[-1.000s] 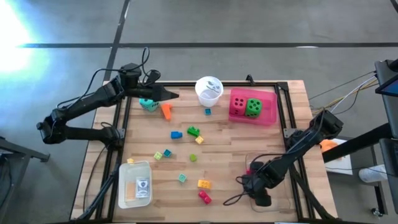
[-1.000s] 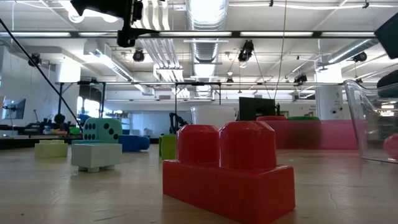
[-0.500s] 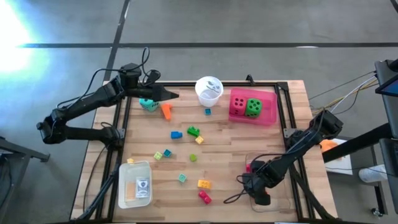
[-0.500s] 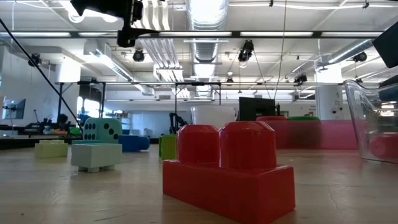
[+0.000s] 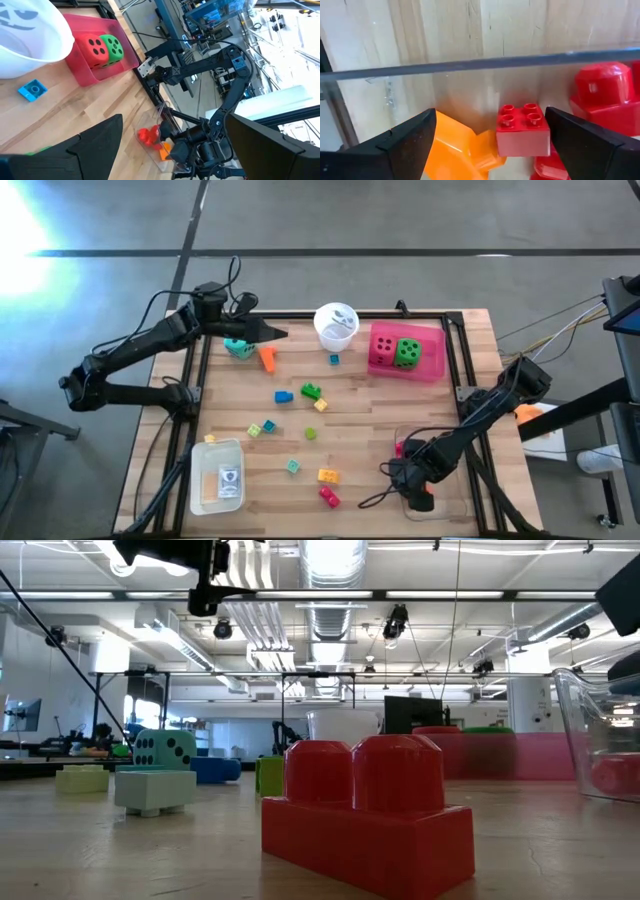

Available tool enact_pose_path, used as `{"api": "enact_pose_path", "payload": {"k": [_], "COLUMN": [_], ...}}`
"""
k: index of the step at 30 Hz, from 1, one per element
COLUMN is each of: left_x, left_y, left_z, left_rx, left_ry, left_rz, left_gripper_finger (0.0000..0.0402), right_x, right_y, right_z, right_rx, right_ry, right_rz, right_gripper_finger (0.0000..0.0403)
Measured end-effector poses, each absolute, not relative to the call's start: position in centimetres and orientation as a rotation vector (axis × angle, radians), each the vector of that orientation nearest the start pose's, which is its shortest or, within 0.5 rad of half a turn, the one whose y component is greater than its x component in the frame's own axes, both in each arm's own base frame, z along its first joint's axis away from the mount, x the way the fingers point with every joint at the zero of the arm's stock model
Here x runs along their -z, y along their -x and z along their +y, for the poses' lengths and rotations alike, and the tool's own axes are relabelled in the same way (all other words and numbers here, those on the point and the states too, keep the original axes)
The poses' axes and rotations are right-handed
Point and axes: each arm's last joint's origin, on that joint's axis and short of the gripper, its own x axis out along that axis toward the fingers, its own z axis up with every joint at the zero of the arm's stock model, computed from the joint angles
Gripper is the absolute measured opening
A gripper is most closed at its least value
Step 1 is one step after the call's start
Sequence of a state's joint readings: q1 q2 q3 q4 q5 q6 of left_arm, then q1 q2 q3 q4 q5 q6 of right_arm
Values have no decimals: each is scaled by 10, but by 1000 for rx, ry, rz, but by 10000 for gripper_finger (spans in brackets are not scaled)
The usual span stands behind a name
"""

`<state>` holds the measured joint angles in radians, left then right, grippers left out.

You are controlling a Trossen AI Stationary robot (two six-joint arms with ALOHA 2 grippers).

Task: Pick & Place Toys
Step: Put the red game piece into the transparent bin, then put the orange game piece into the transparent bin

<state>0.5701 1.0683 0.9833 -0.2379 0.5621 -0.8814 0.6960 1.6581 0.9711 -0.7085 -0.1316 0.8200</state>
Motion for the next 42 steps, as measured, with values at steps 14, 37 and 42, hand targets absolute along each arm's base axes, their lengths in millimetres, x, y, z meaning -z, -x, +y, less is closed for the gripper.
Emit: {"api": "enact_pose_path", "payload": {"k": [14,37,42], "left_x": [-337,-341,-346], "left_y": [-199,-177,-179], "left_z": [112,134,151], "left_rx": [-225,-825,-914], "left_ry": [1041,814,758], "left_rz": [294,618,735], "left_gripper_finger": [355,355,355], "right_x": [-193,-258,-265], "right_y": [-218,-222,-221], "right_z": [187,197,195], "right_rx": [57,240,296], "right_ry": [-229,-228,-259], "right_rz": [1603,1462,1399], "right_gripper_finger": [365,365,365]}}
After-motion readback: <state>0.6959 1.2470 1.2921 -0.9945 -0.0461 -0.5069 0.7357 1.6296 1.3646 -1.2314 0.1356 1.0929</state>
